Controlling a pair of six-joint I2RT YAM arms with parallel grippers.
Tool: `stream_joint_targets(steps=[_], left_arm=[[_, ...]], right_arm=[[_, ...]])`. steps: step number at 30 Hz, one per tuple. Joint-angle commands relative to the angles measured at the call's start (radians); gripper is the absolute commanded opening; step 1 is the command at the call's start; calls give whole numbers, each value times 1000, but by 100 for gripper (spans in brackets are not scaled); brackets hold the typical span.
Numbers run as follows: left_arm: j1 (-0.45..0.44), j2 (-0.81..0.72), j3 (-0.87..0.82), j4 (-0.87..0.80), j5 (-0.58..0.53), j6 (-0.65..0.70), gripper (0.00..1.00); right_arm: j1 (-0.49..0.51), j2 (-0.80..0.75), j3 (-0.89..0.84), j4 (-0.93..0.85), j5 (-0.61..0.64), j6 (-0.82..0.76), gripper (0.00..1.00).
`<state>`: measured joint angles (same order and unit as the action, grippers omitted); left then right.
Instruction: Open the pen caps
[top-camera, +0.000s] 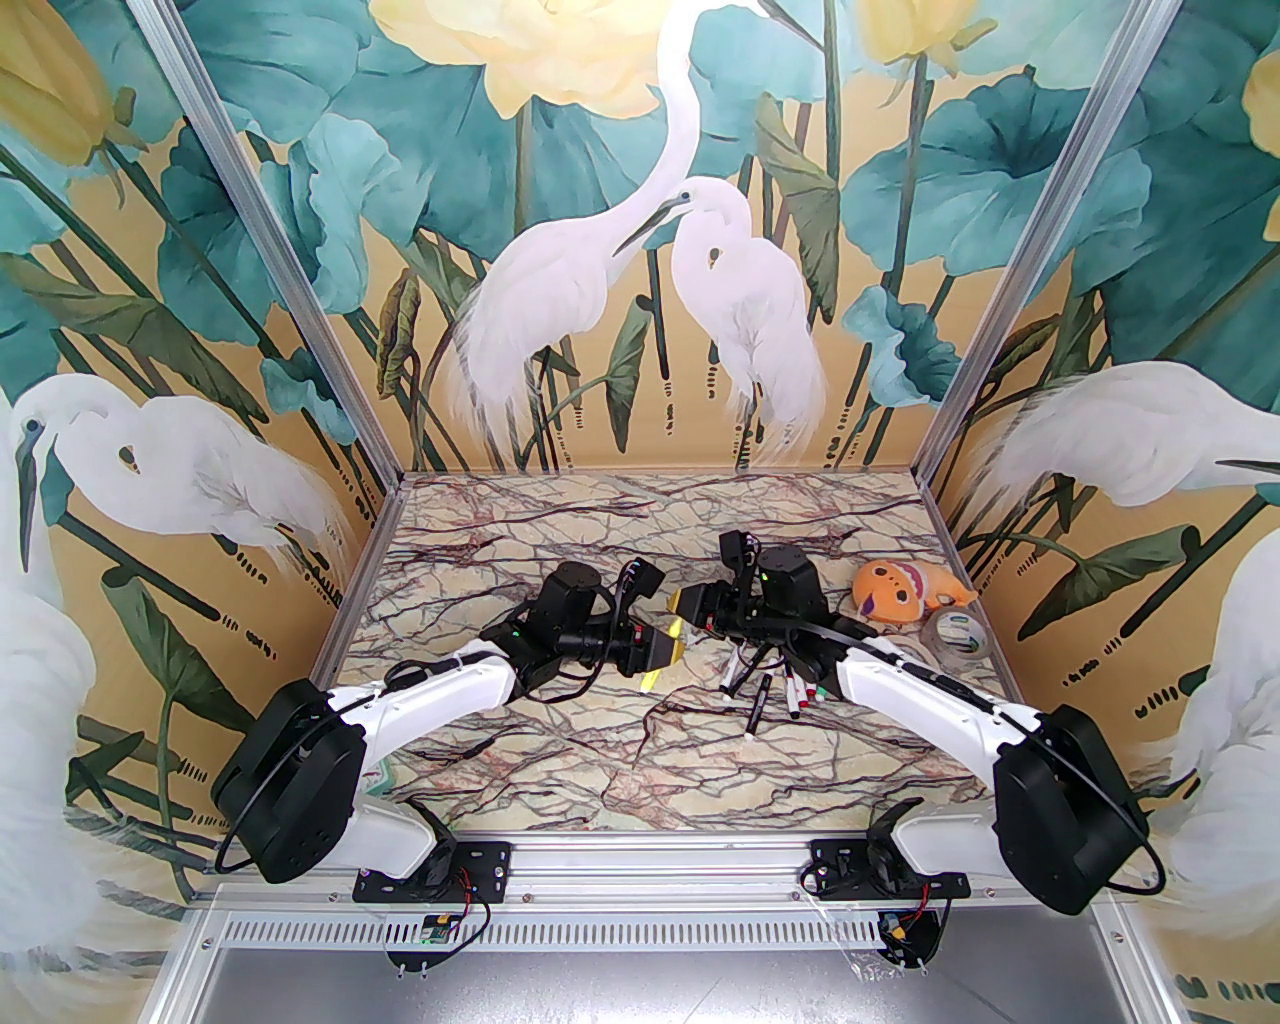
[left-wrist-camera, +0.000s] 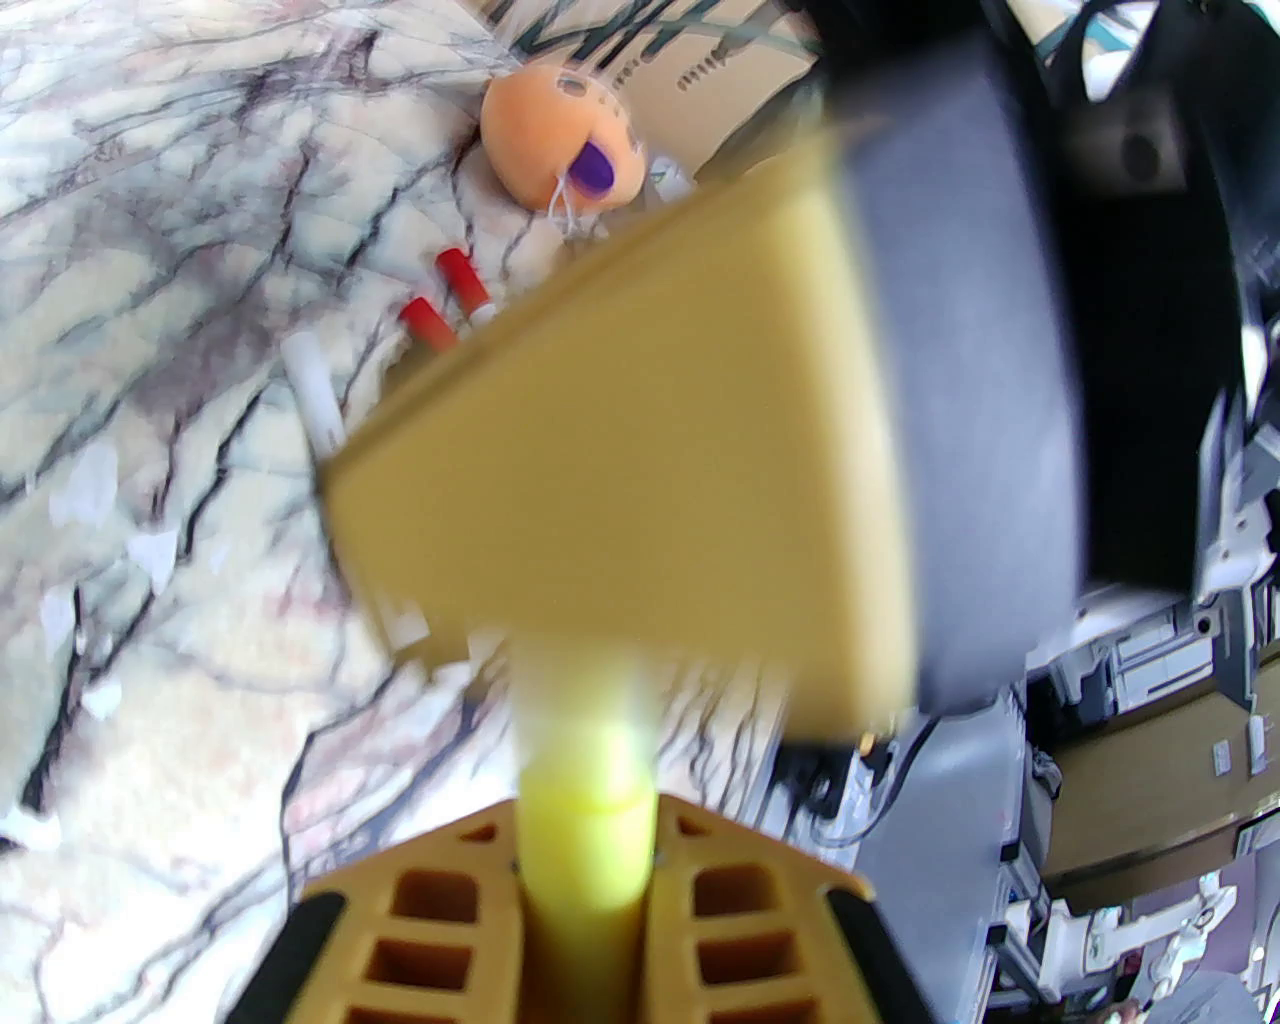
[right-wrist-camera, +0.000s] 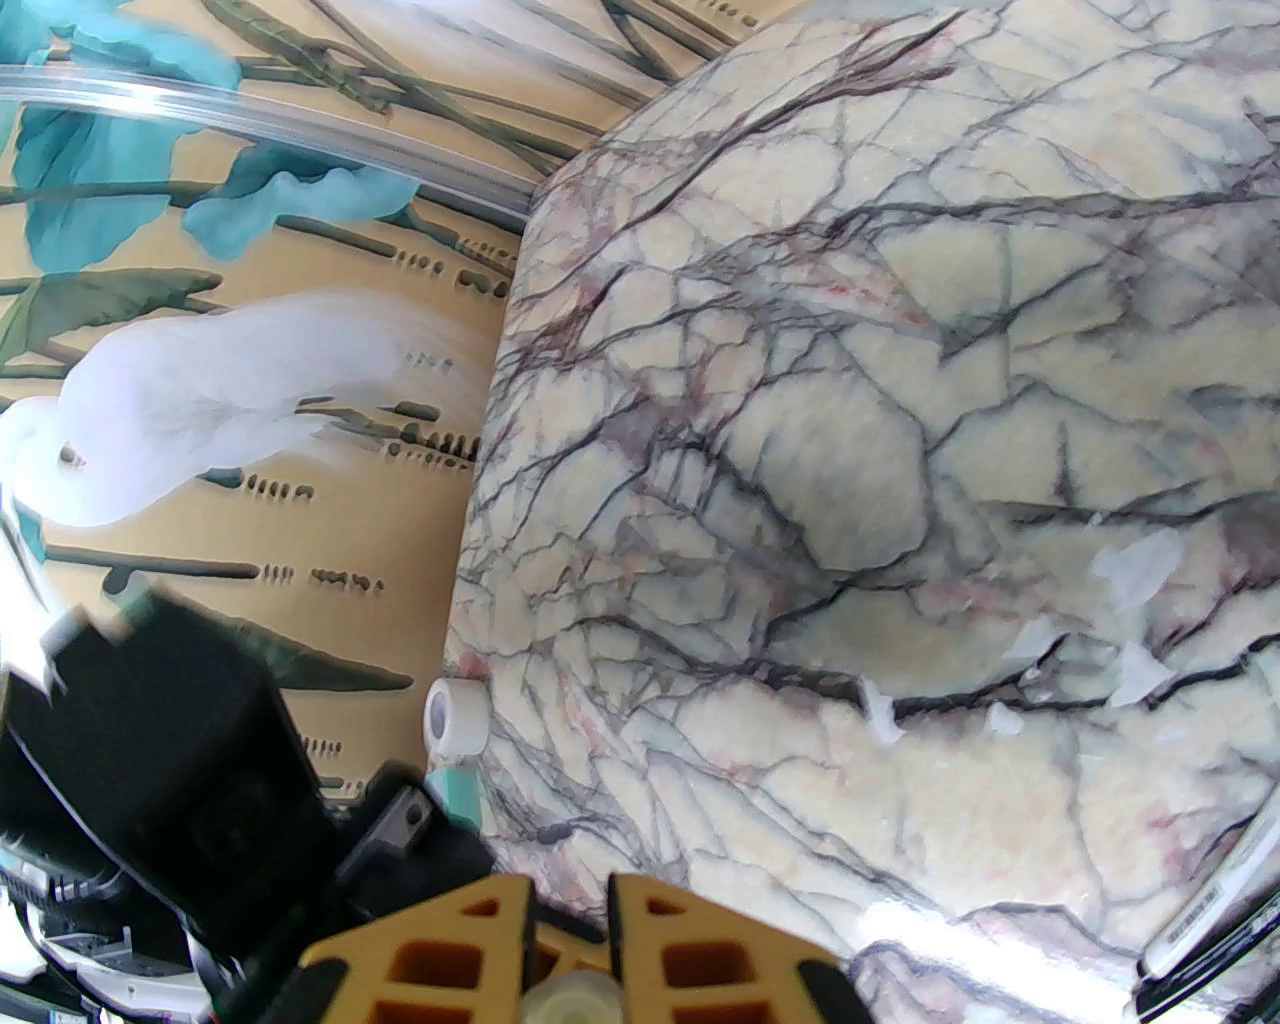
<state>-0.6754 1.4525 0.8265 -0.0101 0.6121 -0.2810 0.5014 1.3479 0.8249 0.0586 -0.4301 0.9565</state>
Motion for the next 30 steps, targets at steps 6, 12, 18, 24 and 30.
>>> stream_joint_targets(steps=[6,12,18,24,30], left_arm=[[-33,-8,6,-142,-103,74,5],[-7,-67,-45,-70,-123,-9,6],[30,-174,-95,-134,-249,-65,6],[102,-312,-172,-202,-333,-115,6],[210,-422,-216,-273,-368,-105,7]], right_arm=[[-18,10,81,-94,176,-4,11],[-12,30,64,-65,97,-57,12],[38,21,60,-225,181,-179,13],[91,89,109,-379,285,-261,14],[120,219,194,-473,403,-284,15]])
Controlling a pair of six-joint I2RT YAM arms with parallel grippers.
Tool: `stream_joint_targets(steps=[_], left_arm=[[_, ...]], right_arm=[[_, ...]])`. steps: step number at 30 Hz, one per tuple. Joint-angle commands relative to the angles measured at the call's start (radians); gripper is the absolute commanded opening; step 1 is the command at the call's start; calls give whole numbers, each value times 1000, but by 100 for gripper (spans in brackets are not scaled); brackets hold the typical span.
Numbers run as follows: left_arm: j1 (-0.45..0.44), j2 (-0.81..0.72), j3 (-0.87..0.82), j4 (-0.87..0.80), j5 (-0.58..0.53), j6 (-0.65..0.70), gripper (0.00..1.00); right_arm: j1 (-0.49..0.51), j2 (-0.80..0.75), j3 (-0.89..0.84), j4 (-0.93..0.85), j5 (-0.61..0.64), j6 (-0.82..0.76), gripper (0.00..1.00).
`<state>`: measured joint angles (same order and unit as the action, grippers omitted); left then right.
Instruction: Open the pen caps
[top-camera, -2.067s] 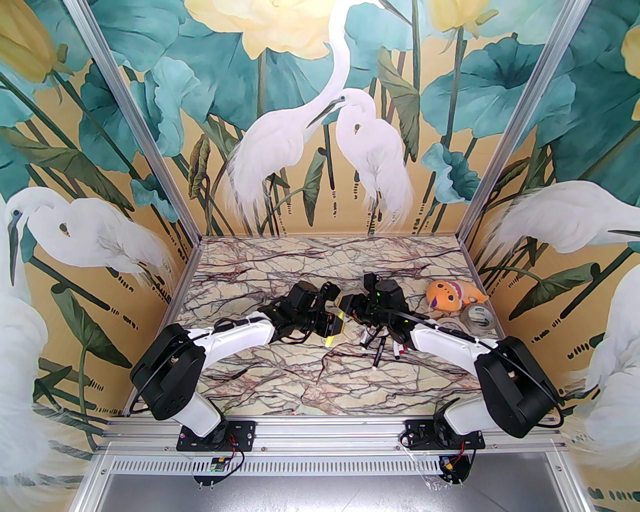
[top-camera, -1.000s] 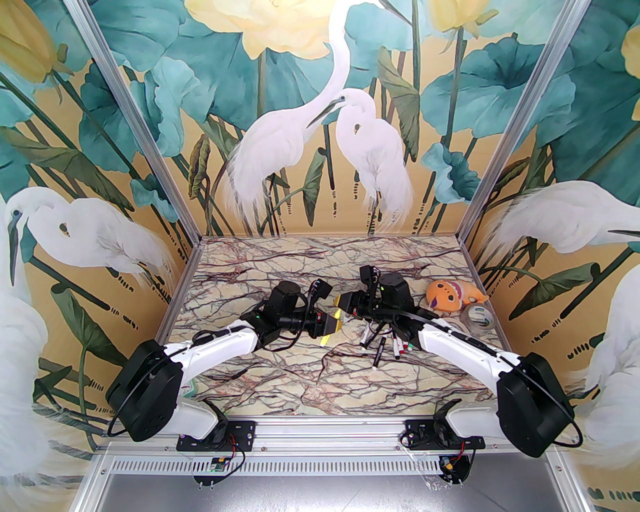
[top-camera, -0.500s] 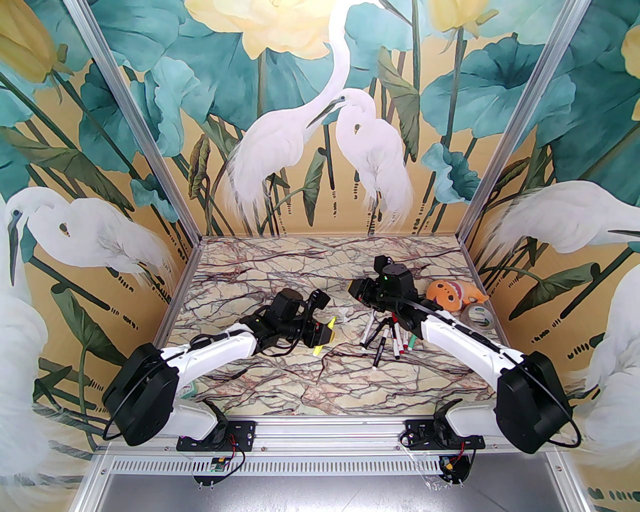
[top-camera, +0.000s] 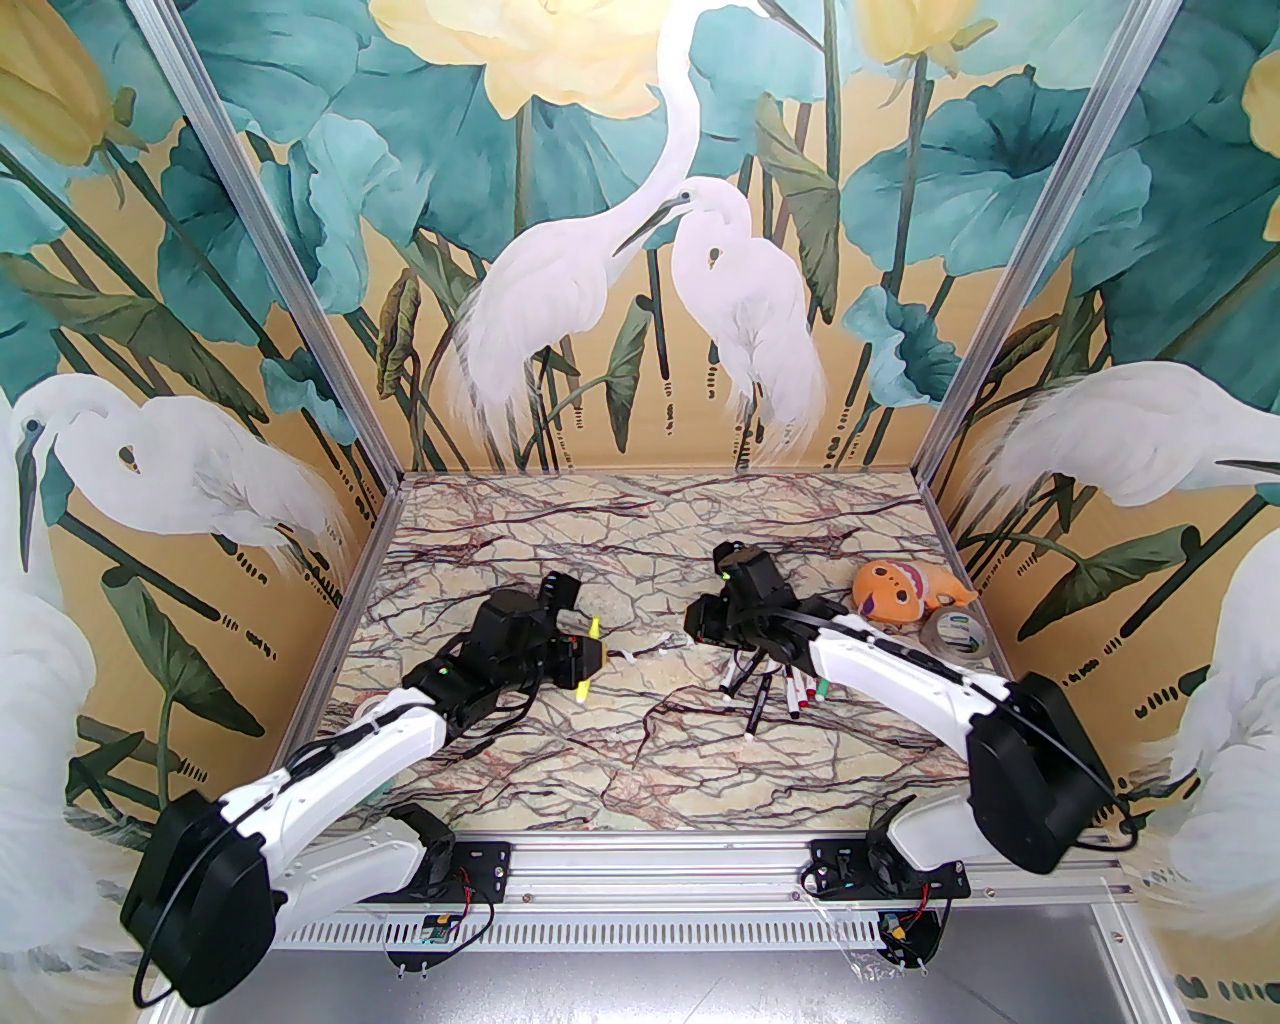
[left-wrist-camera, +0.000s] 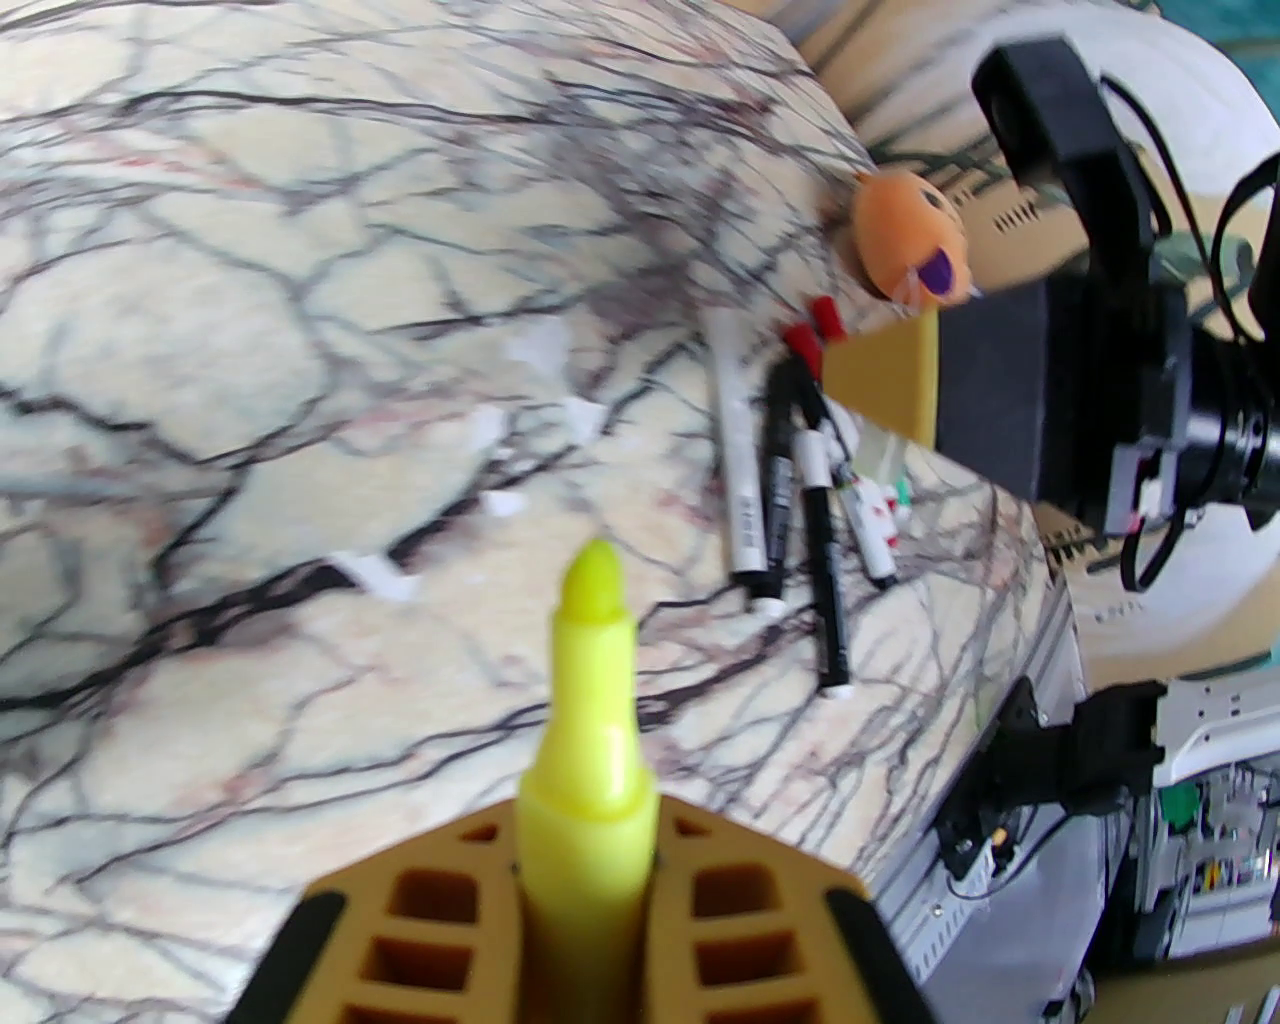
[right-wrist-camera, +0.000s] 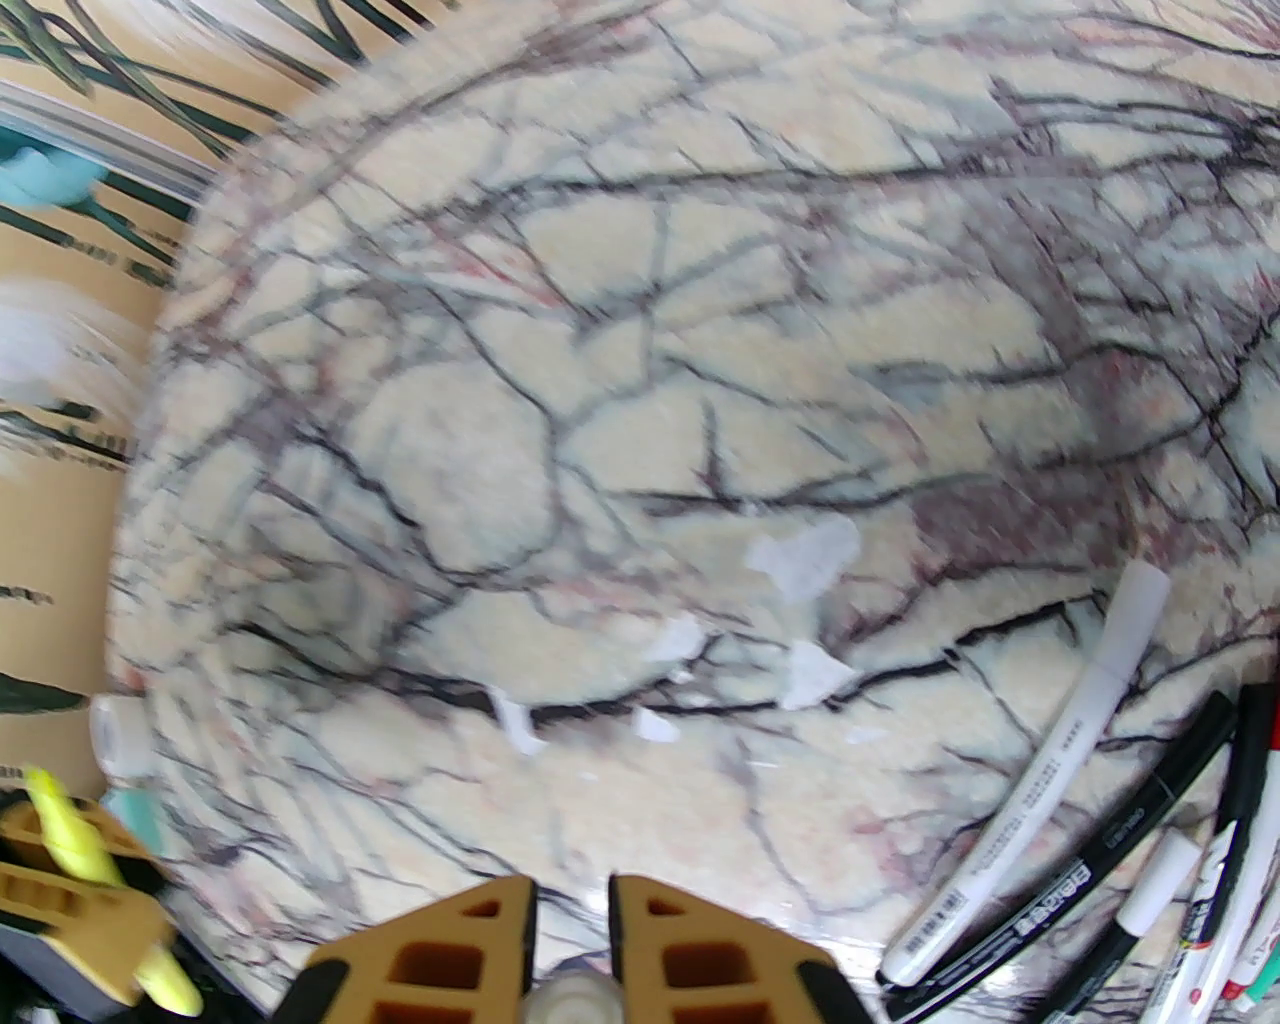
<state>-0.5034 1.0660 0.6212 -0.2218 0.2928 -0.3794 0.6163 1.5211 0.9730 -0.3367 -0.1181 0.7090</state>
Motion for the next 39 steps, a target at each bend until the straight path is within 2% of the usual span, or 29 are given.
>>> stream_joint_targets(steps=[1,12,28,39], left_arm=[[51,-43,-13,-66,-60,-10,7],[69,8,-2,-70,-176,-28,8],[69,45,18,-53,-127,-10,10],[69,62,17,-38,-131,-3,11]], right_arm=[[8,77,64,-84,103,-36,15],[26,264,223,-184,229,-42,15],[25,465,386,-227,284,-46,17],[26,521,410,-219,299,-31,22]])
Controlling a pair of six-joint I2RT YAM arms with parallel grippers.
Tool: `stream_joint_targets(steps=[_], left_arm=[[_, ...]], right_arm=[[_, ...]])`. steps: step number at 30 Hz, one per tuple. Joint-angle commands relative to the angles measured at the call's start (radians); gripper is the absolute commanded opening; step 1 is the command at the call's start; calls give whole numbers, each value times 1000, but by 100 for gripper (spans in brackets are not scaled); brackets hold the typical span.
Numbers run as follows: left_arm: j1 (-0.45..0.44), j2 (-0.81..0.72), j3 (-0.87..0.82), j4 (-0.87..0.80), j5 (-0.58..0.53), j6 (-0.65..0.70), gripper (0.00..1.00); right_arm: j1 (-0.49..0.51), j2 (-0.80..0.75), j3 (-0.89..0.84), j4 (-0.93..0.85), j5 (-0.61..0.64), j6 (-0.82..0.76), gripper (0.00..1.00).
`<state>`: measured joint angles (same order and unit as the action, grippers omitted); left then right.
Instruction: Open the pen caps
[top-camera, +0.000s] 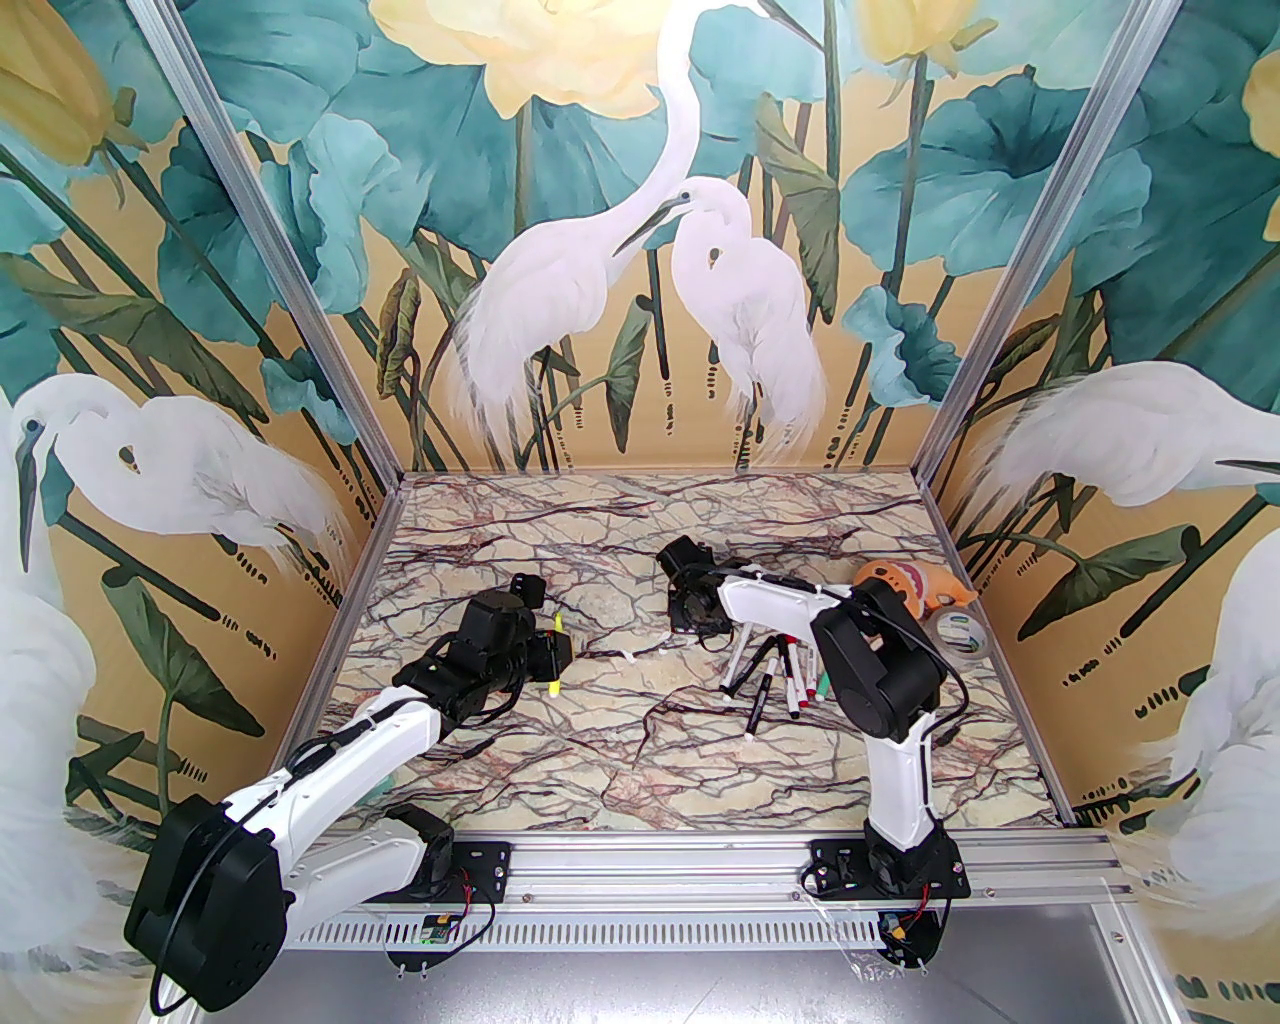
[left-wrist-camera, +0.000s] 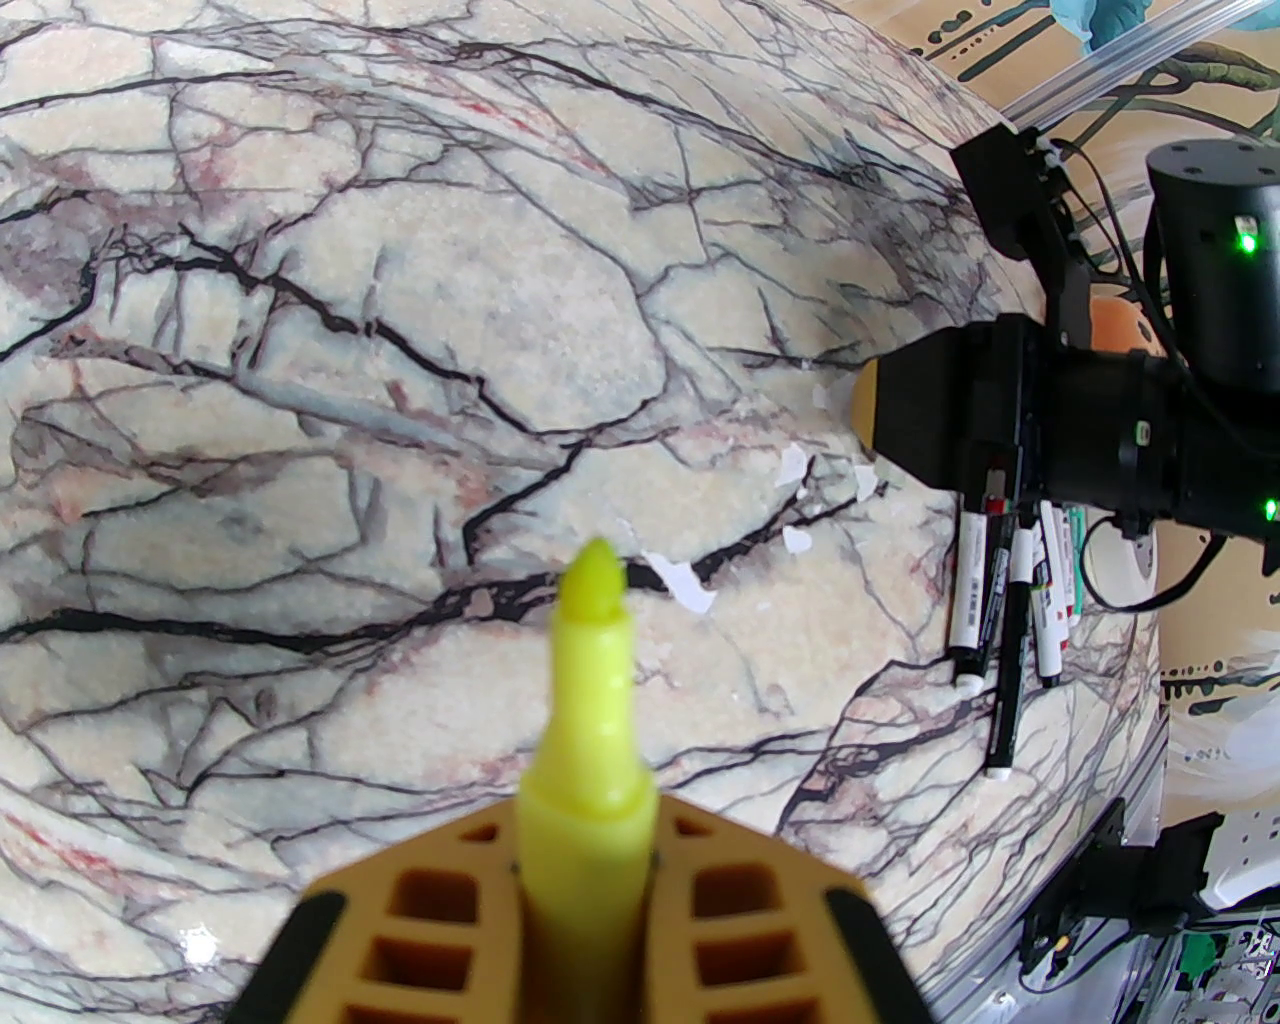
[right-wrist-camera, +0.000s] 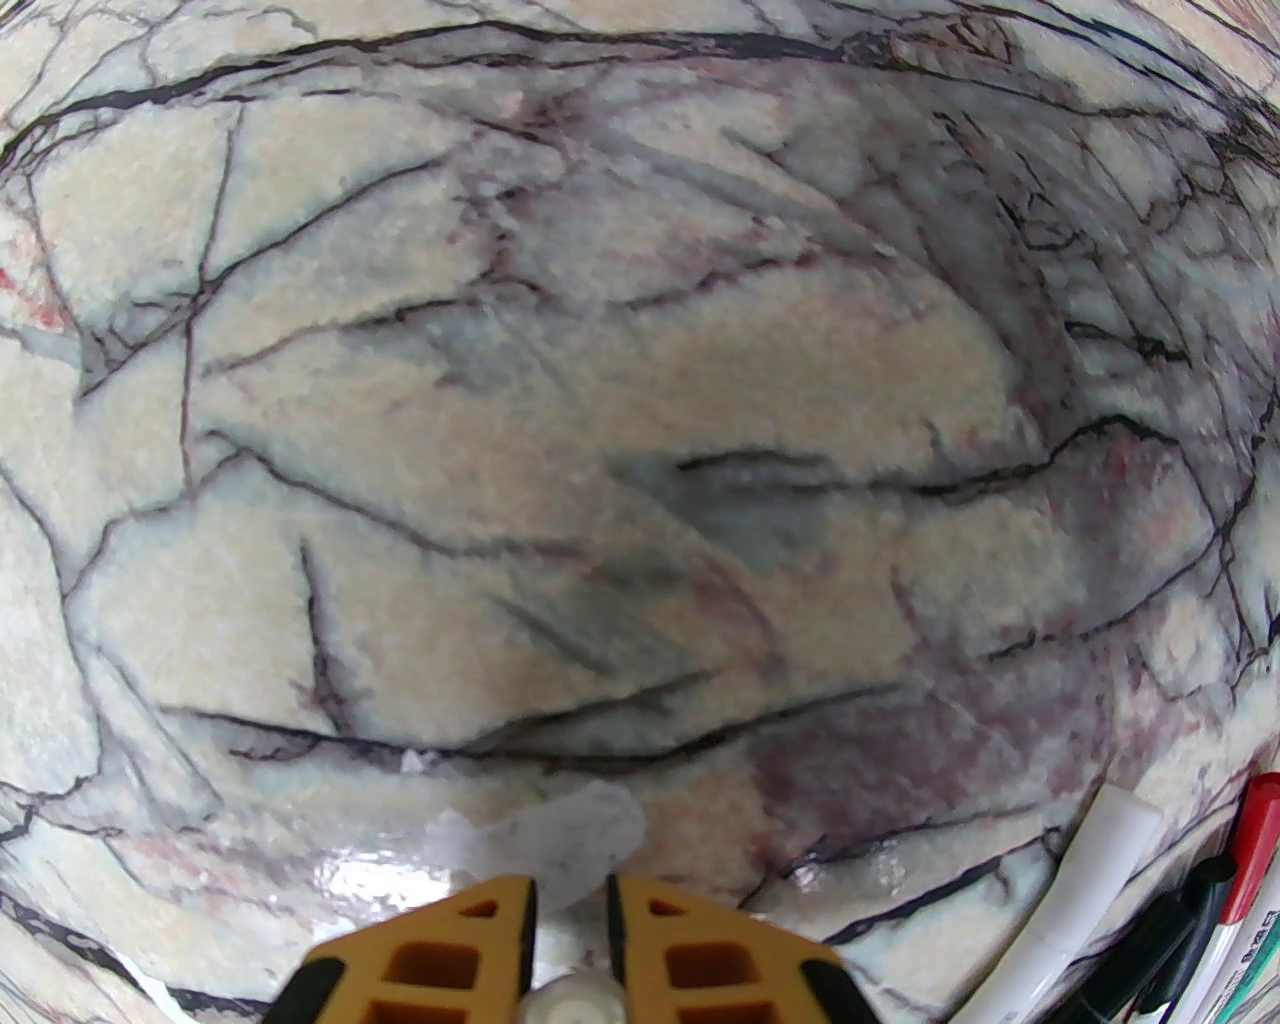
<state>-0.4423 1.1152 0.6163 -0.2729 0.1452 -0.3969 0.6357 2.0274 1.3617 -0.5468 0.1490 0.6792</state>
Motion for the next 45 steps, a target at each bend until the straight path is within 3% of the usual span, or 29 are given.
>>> stream_joint_targets(steps=[1,17,20,28,35,40,45], left_arm=[[8,17,24,11,14,16,11],[8,65,49,-3,-14,20,12],[9,90,64,-2,4,18,13],[10,168,108,-40,-36,46,14],[15,278,181,-80,-110,98,15],[16,386,278,-150,-179,149,15],[30,471,323,-162,-226,167,14]], right_arm=[[6,18,22,-7,34,-1,23],[6,25,24,-2,45,-13,32],[7,-18,-8,19,47,-18,42],[32,-248,-222,175,8,-65,49],[59,-486,-452,376,-136,-107,70],[62,-631,-571,452,-202,-108,99],[63,-717,-627,482,-259,-99,99]])
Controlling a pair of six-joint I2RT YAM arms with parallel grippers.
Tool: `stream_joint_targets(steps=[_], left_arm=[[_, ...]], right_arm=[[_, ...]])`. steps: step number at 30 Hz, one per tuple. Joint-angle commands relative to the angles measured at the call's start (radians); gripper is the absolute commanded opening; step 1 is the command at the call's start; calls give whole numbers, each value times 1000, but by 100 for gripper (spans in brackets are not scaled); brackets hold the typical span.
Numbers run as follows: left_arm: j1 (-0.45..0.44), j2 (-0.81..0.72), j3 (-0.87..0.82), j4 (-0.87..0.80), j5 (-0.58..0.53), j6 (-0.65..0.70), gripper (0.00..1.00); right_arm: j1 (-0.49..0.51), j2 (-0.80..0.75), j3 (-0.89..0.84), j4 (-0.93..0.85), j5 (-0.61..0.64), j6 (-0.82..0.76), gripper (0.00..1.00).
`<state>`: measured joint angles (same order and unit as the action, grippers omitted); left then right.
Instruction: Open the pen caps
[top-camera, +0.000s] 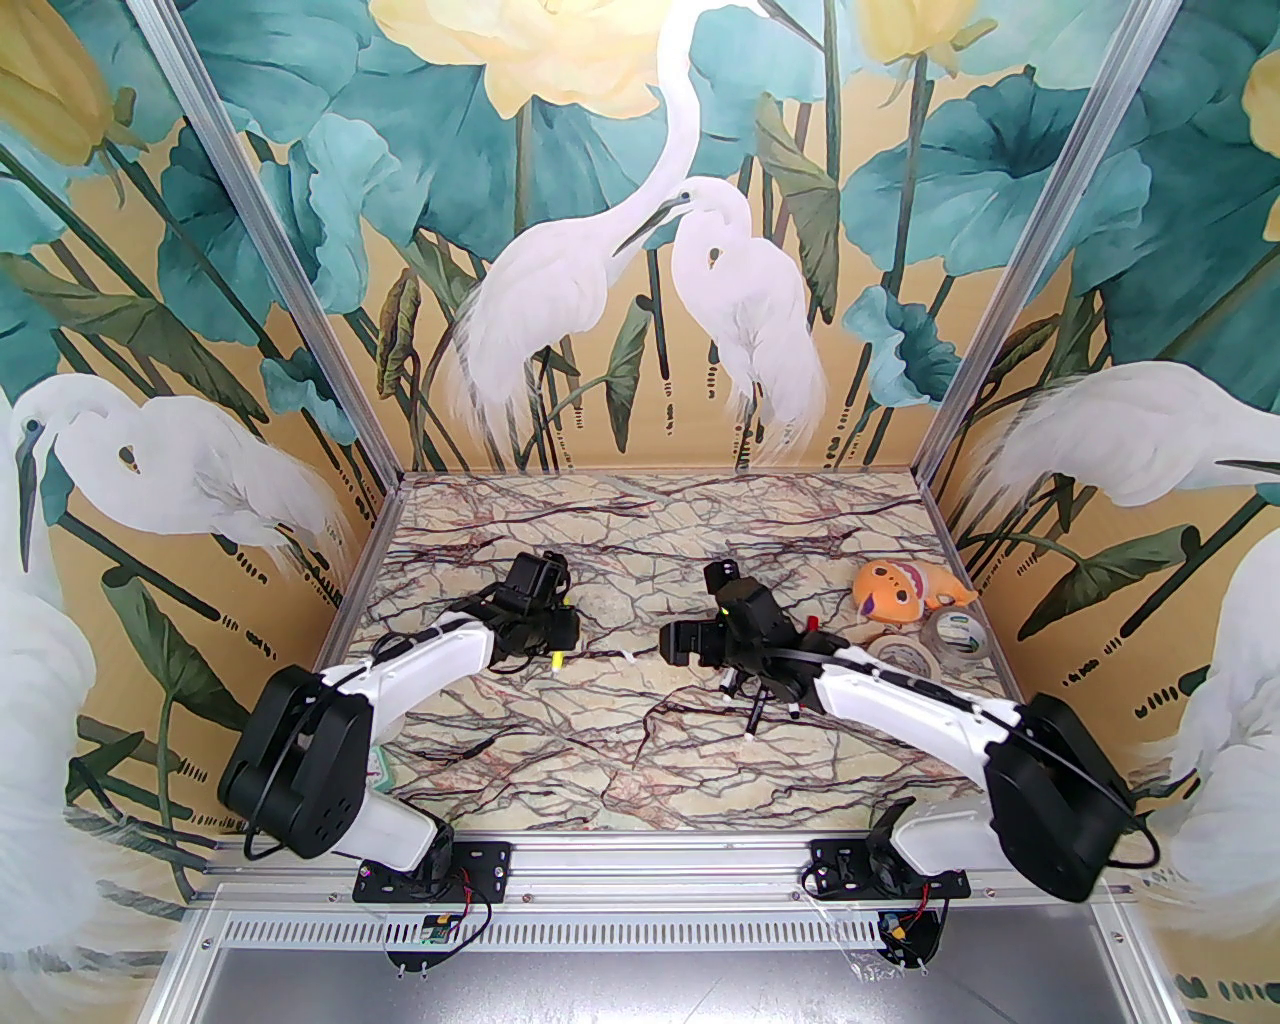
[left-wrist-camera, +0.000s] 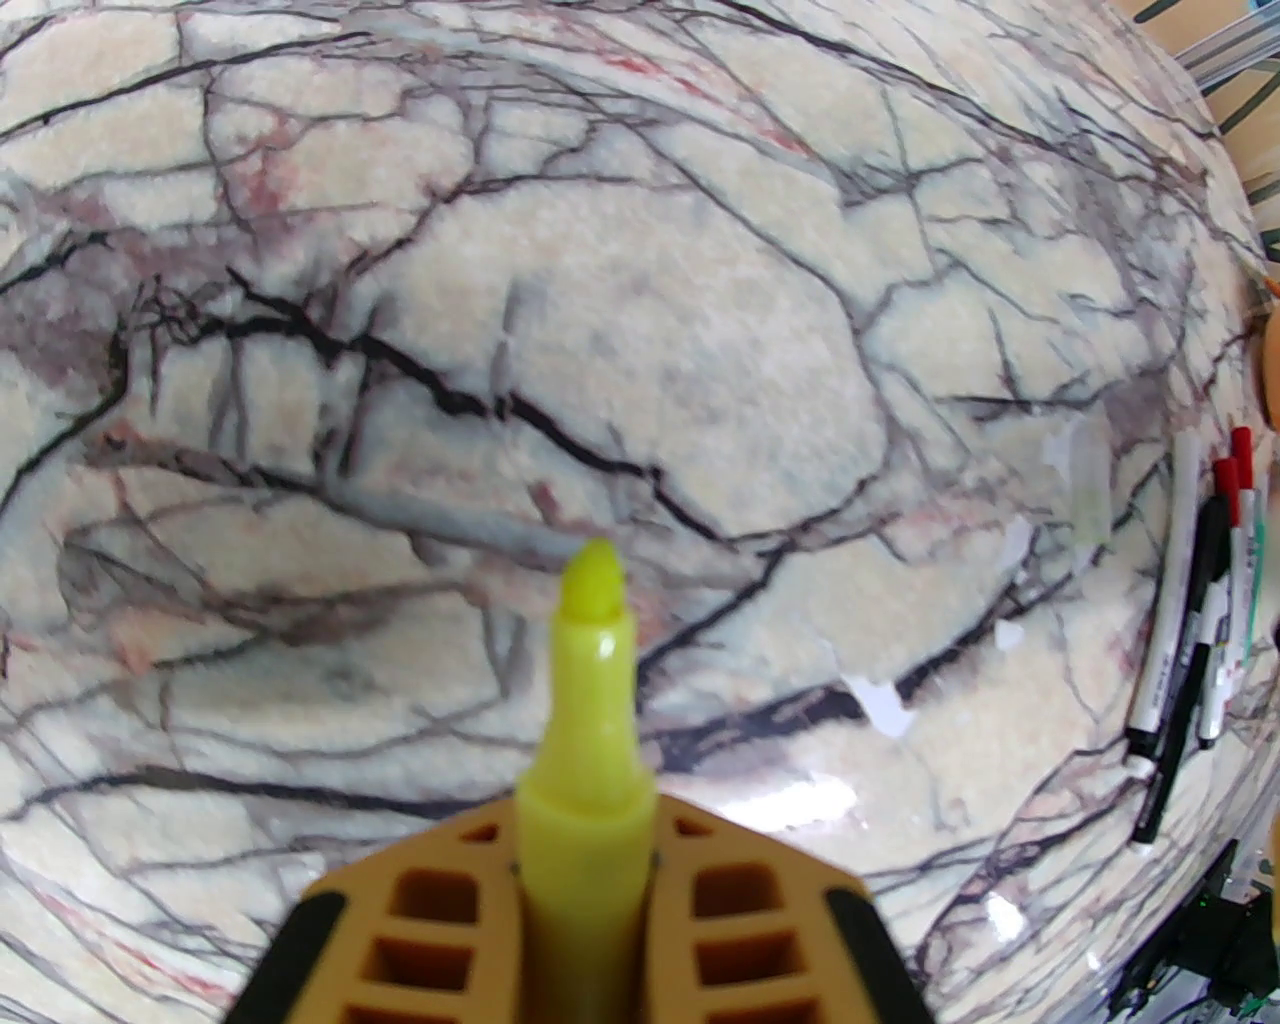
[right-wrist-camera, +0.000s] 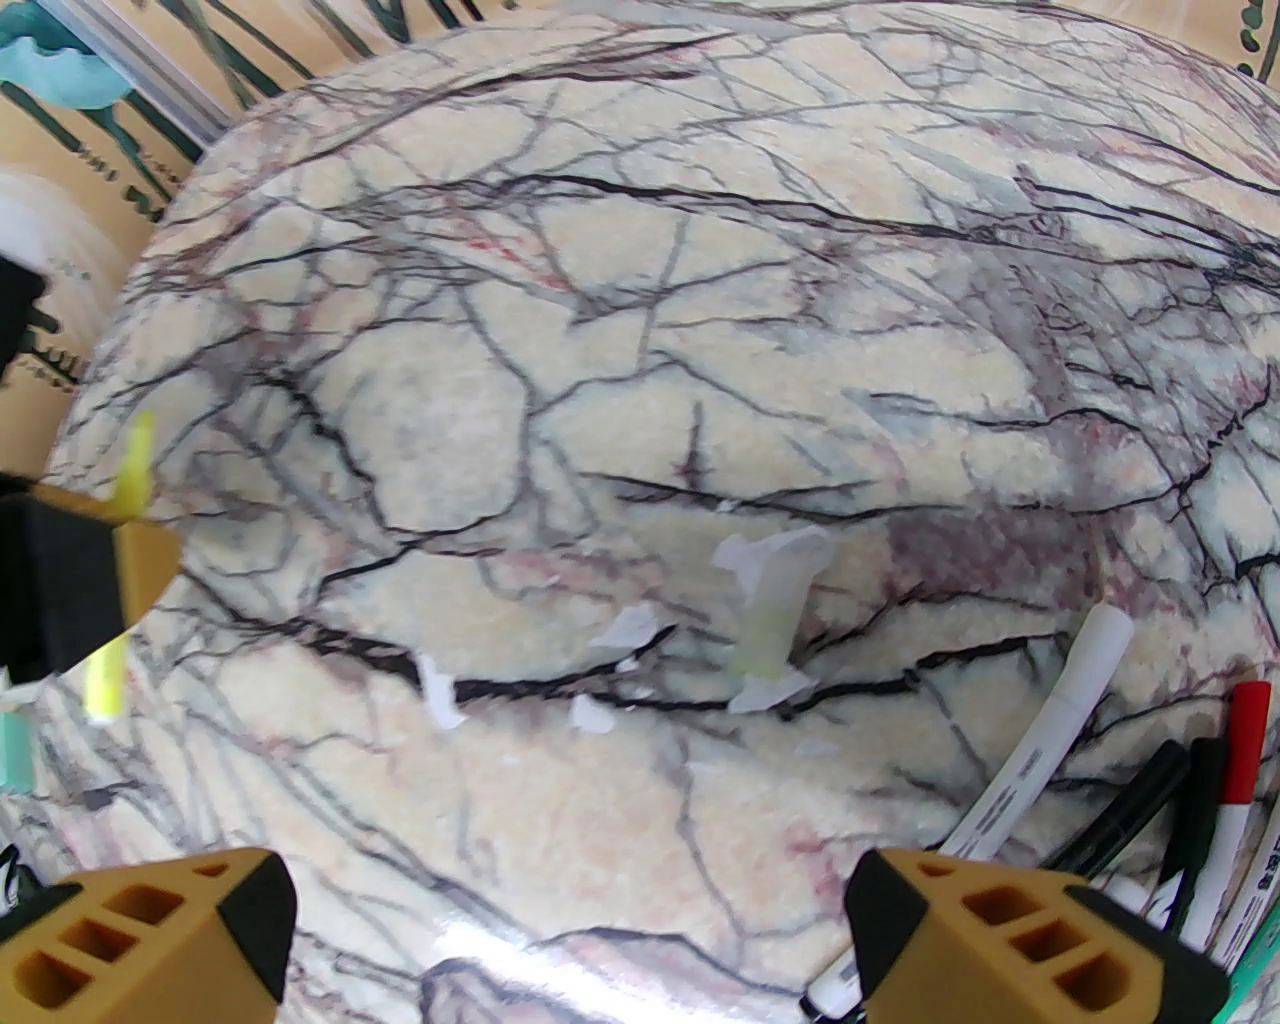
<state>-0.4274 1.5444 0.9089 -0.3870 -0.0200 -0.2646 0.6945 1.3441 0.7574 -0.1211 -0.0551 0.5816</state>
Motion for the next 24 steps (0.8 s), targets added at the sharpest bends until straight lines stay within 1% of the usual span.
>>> stream_joint_targets(steps=[1,8,14,20,24], left_arm=[[16,60,39,-54,-67,34,15],[22,132,81,-90,-145,35,16],[56,170,101,-112,-131,28,17],[99,215,139,-156,-98,22,21],[108,253,154,-174,-81,15,22]], right_arm=[[5,-46,-27,50,-56,-3,99],[5,-115,-74,37,-19,4,99],[5,-142,-96,31,2,21,99],[5,-167,-114,40,20,47,99],[5,-169,-114,39,23,50,99]])
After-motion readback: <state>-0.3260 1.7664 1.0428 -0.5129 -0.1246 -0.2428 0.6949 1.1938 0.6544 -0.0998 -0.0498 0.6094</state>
